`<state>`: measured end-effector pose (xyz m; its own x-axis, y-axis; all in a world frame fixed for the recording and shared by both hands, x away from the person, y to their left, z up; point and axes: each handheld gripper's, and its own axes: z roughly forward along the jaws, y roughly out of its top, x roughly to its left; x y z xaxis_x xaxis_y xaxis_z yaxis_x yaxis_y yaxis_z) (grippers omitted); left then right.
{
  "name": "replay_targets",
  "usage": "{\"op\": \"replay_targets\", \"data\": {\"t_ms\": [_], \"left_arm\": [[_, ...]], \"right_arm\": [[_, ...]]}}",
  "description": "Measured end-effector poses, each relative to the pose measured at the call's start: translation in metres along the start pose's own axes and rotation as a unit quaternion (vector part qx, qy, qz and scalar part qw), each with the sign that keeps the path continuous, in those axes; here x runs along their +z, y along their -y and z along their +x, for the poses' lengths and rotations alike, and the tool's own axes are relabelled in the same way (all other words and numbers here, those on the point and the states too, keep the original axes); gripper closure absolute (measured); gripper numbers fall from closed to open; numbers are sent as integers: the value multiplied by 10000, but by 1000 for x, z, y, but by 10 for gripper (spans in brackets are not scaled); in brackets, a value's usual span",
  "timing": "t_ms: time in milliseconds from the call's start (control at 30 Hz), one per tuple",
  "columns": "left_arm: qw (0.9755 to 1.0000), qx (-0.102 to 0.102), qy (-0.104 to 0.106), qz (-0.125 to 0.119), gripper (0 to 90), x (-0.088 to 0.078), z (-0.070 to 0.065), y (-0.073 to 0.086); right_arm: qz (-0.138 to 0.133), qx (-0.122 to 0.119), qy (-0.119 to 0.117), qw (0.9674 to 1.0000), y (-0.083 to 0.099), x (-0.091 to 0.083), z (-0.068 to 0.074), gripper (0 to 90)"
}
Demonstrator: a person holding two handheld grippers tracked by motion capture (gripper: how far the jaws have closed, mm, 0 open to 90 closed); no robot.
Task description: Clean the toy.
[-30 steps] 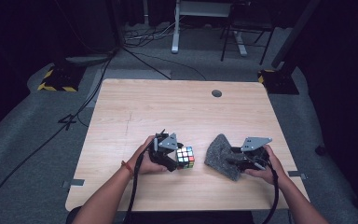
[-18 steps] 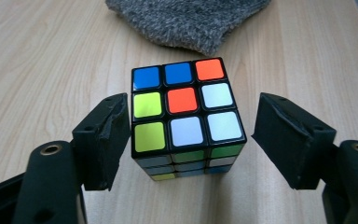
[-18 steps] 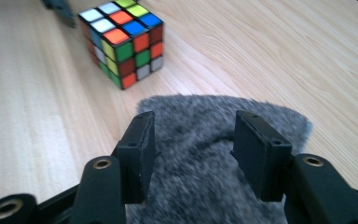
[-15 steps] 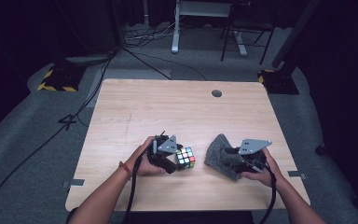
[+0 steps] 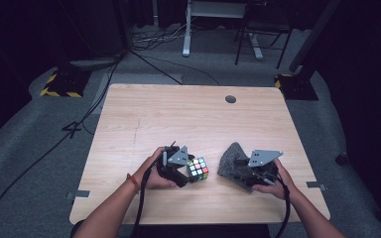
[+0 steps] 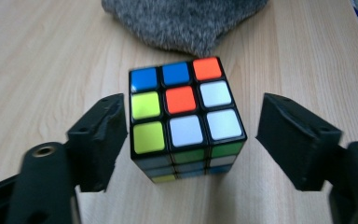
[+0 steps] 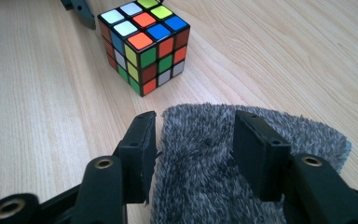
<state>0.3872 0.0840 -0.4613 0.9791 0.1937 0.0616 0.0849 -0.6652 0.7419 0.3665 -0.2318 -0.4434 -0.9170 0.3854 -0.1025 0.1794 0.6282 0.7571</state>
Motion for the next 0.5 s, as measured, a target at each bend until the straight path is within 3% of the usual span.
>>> {"op": "replay_targets", "data": {"t_ms": [100,233,400,500], "left_arm": [[9998,-56,94,157,223,1,-1,3],[9998,-52,114,171,216,-3,-5,3],[9996,54,49,267,223,-6,-12,4],[9998,10,-36,170,230,-9,-15,3]], "right_arm": [[-16,2,-5,10000,0,0,1,500],[-26,-35,-75,10000,-2,3,6,501],[-20,-123,-167,9998,-5,9,12,505],[-4,-165,-210,9996,-8,15,17,520]]}}
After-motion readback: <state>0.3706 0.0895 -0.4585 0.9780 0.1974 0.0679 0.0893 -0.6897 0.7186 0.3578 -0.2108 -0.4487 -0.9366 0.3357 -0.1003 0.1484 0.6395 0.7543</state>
